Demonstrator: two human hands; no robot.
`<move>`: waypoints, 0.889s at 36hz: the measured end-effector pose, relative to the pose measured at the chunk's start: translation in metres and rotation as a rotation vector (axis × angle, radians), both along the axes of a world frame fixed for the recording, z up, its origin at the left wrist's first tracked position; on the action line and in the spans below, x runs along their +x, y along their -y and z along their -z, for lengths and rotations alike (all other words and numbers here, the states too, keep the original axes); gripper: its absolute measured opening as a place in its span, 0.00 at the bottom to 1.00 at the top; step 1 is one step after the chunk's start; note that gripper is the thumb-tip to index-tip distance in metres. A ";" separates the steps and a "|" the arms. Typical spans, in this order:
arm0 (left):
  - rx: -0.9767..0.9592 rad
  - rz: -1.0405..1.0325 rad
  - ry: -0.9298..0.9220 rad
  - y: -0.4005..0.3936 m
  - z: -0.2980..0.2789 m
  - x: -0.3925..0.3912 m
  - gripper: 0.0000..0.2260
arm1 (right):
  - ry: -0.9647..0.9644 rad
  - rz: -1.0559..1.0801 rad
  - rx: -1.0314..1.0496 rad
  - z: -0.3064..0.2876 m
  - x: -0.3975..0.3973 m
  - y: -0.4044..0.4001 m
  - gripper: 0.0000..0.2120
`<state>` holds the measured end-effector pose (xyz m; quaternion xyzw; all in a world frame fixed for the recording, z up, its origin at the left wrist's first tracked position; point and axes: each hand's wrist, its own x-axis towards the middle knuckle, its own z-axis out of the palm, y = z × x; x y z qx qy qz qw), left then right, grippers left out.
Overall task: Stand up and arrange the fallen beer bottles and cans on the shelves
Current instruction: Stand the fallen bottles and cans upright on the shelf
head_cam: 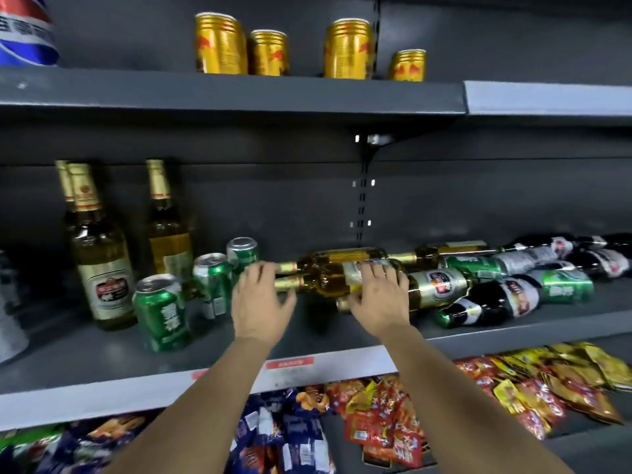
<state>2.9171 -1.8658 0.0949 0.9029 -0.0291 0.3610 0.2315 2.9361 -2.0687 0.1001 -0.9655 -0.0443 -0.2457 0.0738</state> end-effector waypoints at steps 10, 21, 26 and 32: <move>0.170 0.083 -0.404 0.122 0.022 0.038 0.27 | -0.232 -0.036 -0.197 -0.016 0.035 0.112 0.48; 0.452 -0.051 -0.195 0.160 0.021 0.042 0.31 | -0.173 0.041 0.008 -0.020 0.042 0.178 0.23; 0.418 0.160 -0.120 0.196 0.013 0.038 0.26 | -0.039 0.074 0.002 -0.020 0.038 0.176 0.21; 0.285 0.323 -0.104 0.225 0.009 0.030 0.15 | -0.097 0.193 -0.026 -0.013 0.029 0.200 0.23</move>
